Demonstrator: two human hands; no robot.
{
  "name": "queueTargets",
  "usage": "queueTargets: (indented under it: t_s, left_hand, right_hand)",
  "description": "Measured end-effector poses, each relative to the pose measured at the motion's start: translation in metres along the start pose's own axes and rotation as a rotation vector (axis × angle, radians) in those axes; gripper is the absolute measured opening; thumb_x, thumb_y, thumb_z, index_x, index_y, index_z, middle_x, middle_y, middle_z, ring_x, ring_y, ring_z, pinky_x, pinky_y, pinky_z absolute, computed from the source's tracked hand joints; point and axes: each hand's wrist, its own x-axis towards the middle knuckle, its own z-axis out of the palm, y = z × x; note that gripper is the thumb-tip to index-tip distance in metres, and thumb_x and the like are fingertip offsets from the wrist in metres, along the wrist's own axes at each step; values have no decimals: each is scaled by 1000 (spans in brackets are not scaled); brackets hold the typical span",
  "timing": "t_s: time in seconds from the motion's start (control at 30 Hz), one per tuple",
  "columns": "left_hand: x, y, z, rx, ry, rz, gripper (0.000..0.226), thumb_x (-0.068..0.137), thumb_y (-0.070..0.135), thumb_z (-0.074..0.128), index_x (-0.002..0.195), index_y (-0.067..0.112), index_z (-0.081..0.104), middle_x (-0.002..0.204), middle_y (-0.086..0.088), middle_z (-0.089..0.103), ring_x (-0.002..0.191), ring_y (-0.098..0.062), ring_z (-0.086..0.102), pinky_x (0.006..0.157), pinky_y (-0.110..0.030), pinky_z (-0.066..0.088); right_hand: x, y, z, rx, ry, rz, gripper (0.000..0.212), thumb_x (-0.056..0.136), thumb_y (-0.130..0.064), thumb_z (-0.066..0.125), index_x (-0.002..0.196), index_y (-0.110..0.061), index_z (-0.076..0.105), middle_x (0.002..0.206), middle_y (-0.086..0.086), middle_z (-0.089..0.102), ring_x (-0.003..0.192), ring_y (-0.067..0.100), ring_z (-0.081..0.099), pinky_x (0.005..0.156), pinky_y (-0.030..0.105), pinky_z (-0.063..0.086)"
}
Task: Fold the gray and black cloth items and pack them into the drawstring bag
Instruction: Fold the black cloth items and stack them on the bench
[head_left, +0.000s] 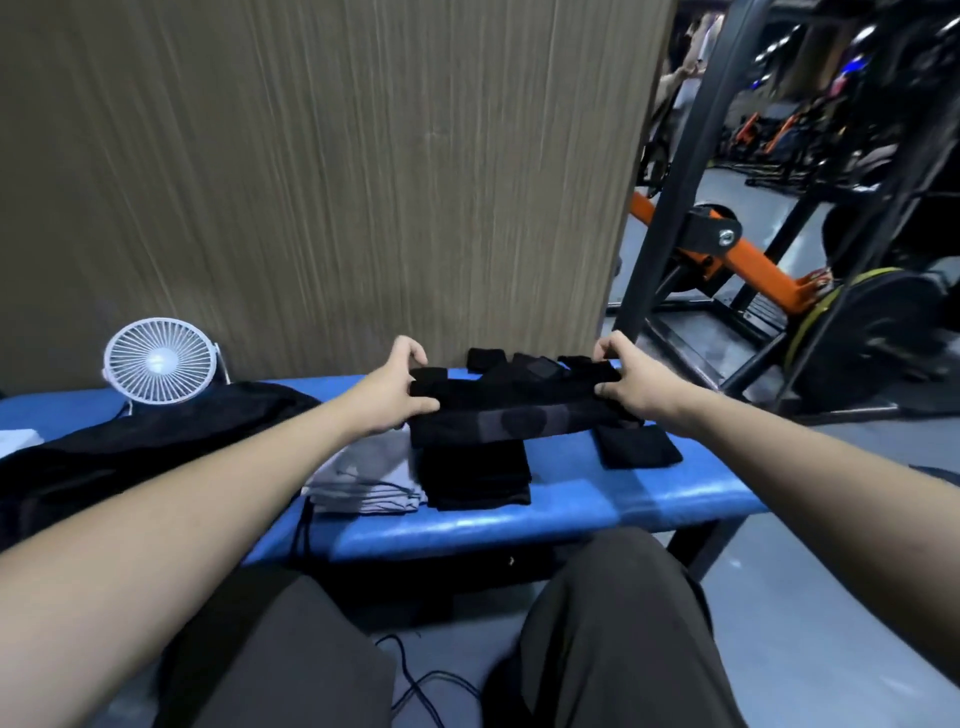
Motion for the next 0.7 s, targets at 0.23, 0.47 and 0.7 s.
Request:
queueTargets:
  t_s: [0.23,0.47,0.7]
  left_hand:
    - [11,16,36,51,-140,53,16,88,8,66,78,18,58,86,4,60,70,-17,52,58,-20,44]
    - [18,6,38,124,-169,-41,22,81,22,76,100,22,67,97,6,62,81,-9,56,66,-19,41]
    - [15,0,39,319,-215,35,46,75,35,81,115,25,58,118,2,40,101,-18,52,86,-28,44]
  right_hand:
    - [-4,32,-13,5,-69,107,20,93,0,55,83,-17,52,68,3,45,54,15,37,45,23,30]
    - [5,34,1,27,-179,204,13,91,0,59,102,-3,67,85,9,62,71,17,54,55,21,42]
    - [6,19,11,50,-249,206,35,81,8,64,115,-1,60,84,11,62,65,19,57,52,24,46]
